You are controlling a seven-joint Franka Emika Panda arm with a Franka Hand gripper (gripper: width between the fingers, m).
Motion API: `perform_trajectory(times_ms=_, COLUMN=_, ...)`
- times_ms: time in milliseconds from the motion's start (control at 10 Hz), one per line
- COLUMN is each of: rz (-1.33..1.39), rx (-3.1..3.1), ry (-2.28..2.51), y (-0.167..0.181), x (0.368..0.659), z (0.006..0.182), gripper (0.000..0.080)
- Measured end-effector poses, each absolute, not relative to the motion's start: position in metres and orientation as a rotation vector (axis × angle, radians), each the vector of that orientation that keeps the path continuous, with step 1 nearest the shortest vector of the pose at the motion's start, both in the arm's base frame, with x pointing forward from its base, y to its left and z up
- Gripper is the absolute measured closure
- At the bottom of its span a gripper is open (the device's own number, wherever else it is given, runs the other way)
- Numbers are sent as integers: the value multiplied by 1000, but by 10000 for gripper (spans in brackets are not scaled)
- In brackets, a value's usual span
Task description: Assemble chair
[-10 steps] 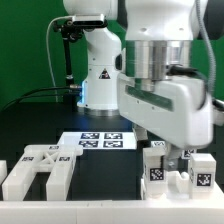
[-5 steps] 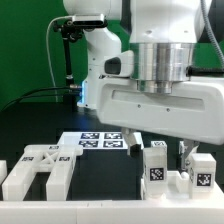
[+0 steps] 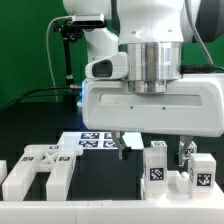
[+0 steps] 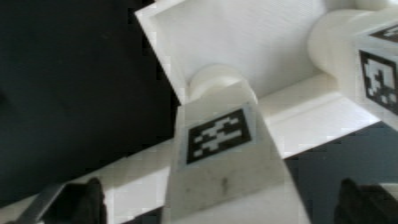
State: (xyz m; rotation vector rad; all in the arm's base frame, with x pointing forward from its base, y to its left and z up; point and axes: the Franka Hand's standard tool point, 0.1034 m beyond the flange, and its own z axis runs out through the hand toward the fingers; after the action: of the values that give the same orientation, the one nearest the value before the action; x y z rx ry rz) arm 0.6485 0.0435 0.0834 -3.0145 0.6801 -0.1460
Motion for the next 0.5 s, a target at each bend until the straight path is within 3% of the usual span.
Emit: perform_trajectory(times_ms=500, rz=-128, rx=-2842, ry=1173, y=45, x=648, z=82, gripper=150)
